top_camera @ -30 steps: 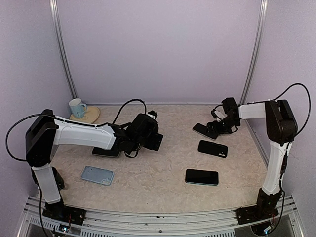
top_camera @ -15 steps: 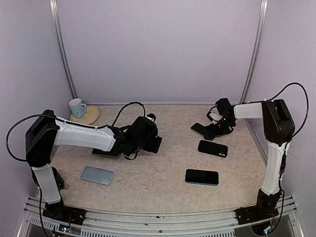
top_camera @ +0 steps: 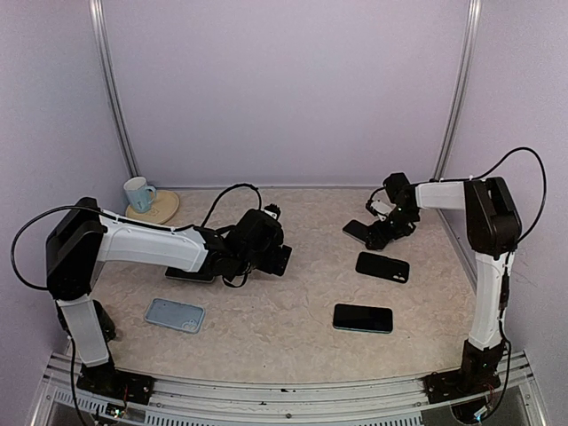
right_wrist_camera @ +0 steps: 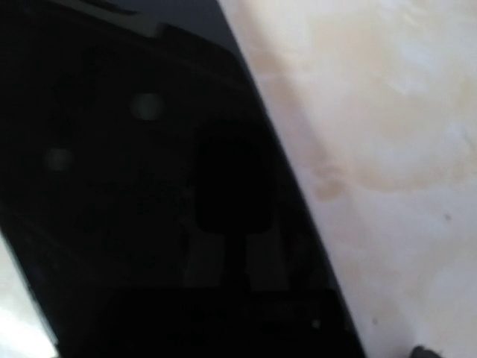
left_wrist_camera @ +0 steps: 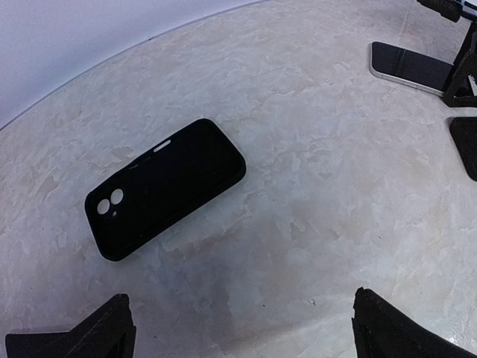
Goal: Put the phone into the phone case
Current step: Pick up the phone at the center of the board.
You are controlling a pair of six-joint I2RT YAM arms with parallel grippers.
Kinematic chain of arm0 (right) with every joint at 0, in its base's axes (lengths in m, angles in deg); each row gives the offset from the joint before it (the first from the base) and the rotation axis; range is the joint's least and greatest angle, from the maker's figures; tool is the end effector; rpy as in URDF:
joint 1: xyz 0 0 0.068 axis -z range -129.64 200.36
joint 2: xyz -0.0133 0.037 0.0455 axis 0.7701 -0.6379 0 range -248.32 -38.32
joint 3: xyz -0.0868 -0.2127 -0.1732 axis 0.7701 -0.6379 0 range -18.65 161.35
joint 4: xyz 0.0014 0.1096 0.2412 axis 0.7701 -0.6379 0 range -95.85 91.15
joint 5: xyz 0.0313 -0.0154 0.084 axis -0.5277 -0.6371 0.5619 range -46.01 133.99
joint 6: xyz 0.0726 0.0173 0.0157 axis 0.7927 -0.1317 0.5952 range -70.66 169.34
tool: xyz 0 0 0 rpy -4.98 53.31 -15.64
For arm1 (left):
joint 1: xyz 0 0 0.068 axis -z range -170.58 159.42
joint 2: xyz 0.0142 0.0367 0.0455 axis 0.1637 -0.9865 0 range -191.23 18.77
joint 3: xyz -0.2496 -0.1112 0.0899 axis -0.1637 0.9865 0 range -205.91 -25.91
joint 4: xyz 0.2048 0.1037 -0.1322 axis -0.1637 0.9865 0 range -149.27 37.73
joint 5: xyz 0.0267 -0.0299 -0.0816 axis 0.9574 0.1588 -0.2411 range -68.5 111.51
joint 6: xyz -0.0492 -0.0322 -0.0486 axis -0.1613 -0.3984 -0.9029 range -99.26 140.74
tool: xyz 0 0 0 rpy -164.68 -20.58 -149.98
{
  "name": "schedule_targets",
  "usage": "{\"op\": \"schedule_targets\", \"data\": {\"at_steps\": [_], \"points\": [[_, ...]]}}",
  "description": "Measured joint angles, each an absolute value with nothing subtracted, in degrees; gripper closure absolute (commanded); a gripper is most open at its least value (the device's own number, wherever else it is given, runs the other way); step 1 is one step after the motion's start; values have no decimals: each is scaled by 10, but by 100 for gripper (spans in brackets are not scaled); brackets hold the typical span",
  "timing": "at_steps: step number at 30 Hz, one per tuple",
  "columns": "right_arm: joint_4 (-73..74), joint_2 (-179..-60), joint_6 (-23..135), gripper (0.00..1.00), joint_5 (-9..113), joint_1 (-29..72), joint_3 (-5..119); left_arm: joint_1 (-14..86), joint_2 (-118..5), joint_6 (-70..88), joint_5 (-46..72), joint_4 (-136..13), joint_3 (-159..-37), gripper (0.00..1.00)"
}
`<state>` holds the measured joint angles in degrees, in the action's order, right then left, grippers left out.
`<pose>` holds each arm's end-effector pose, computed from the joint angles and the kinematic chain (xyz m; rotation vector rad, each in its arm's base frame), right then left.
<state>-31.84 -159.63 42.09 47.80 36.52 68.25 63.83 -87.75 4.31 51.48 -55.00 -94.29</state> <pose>0.4432 0.1136 0.1332 -0.5212 2.6993 0.1229 0.2754 -0.3294 0.1872 0.4663 2.1459 -0.0814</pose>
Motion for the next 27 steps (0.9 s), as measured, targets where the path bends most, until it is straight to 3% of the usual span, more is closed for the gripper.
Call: {"op": "schedule_targets", "data": {"at_steps": [12,19,22,27], "points": [[-308,-1610,381,10,513,362,697,638,-878,42,512,-550,-943,1],[-304,-1612,367,22,523,356,698,638,-878,41,507,-550,-943,1],[-304,-1612,365,33,528,351,700,638,-878,39,506,-550,-943,1],[-301,-1613,367,35,530,342,700,638,-878,30,506,-550,-943,1]]}}
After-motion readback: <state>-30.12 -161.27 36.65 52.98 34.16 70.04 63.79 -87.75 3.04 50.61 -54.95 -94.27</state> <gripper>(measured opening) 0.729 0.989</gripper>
